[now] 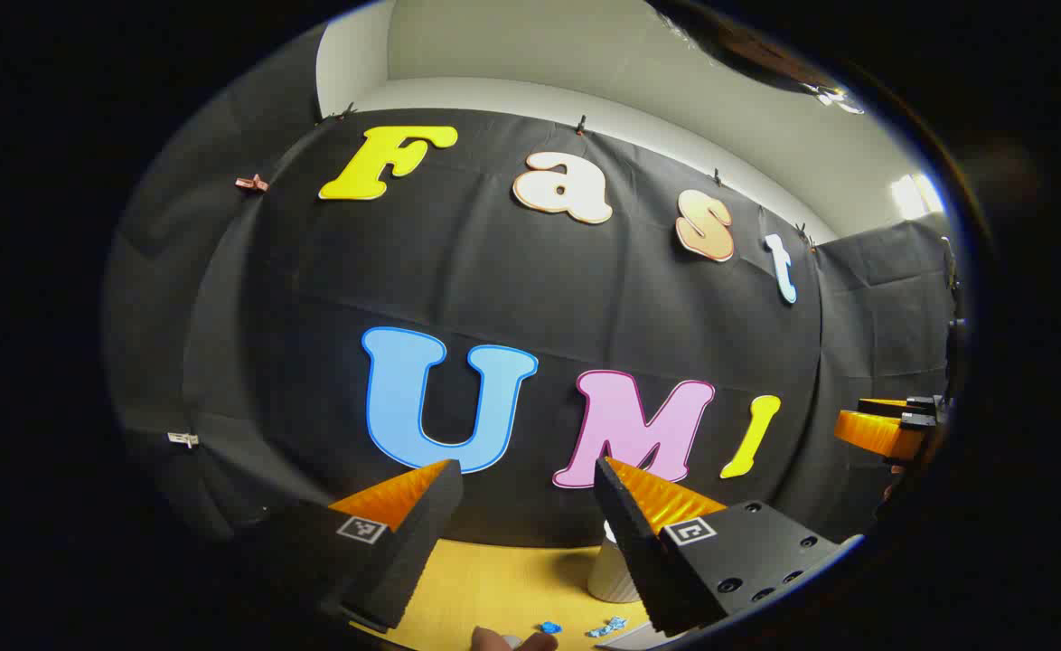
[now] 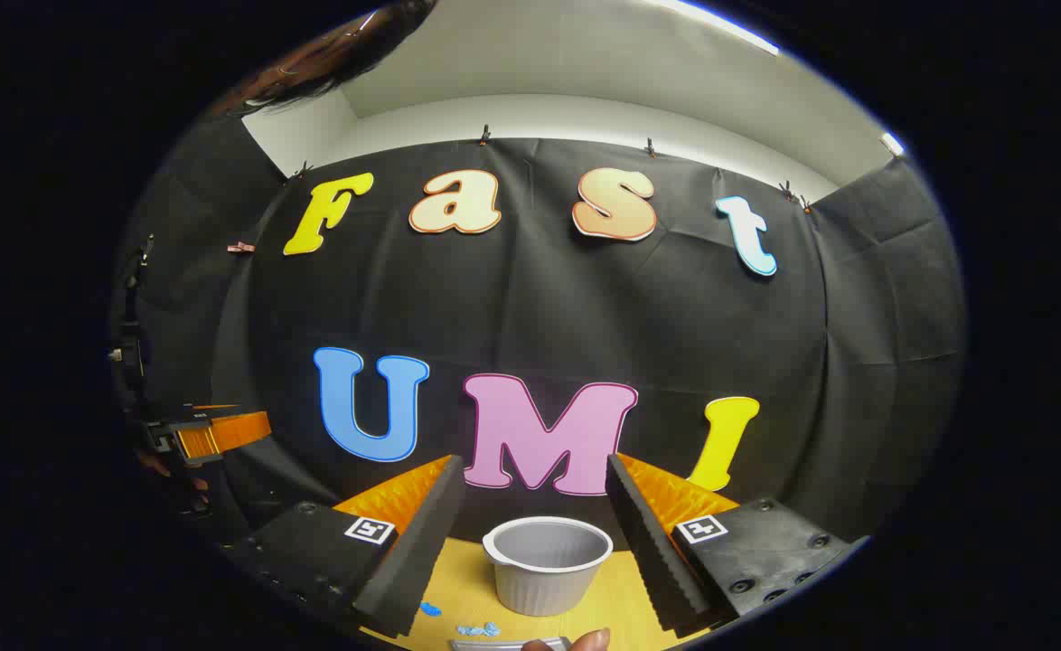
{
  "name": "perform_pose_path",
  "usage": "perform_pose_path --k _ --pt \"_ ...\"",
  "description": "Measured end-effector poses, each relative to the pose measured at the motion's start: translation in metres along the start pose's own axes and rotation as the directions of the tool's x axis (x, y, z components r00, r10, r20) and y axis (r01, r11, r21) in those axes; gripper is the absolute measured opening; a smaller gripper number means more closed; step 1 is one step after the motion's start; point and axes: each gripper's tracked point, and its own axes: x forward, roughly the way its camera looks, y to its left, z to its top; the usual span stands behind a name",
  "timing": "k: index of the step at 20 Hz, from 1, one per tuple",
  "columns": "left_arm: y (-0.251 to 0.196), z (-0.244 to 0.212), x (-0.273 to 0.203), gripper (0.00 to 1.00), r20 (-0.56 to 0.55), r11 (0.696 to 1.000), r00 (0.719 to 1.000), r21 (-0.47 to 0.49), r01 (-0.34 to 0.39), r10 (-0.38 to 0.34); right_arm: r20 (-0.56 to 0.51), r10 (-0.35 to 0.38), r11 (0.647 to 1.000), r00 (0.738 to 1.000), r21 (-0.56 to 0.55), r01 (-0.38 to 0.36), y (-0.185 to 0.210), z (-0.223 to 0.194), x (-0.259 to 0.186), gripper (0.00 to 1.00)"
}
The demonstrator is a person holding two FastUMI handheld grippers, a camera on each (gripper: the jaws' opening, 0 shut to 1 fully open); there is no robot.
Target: Pick up the small broom and dustpan from the desktop, sweep the trash into the dustpan with the broom, and then empty the trash into the garbage bin.
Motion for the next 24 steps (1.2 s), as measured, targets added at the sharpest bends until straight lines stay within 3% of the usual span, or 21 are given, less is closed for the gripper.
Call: perform_pose_path --k 13,14,15,18,19,21,24 --pt "0.002 -0.014 0.0 0.95 -0.03 1.0 1.0 0.005 -0.006 0.006 -0.047 0.054 0.998 0.997 -0.013 -0.054 0.02 -0.018 -0.001 0.97" --pt "0.003 -0.014 0.0 0.92 -0.028 1.0 1.0 0.01 -0.006 0.006 -0.052 0.058 0.998 0.997 -0.022 -0.059 0.021 -0.02 -0.002 0.97" --pt "0.002 -0.015 0.001 0.95 -0.029 1.0 1.0 0.012 -0.006 0.006 -0.057 0.063 0.997 0.996 -0.029 -0.065 0.022 -0.022 -0.002 0.97" --pt "0.002 -0.023 -0.001 0.95 -0.05 1.0 0.999 0.023 -0.001 0.002 -0.158 0.086 0.995 0.984 -0.029 -0.092 0.022 -0.047 -0.009 0.97" --pt "0.005 -0.027 -0.002 0.95 -0.061 0.999 0.998 0.034 0.0 0.002 -0.25 0.113 0.992 0.962 -0.019 -0.121 0.022 -0.068 -0.016 0.97" --pt "0.011 -0.038 -0.006 0.95 -0.083 0.998 0.997 0.059 -0.004 0.009 -0.45 0.134 0.987 0.883 -0.019 -0.159 0.016 -0.117 -0.043 0.97" --pt "0.024 -0.057 -0.011 0.95 -0.12 0.996 0.992 0.078 -0.031 0.041 -0.668 0.134 0.977 0.732 -0.032 -0.209 0.006 -0.198 -0.089 0.97"
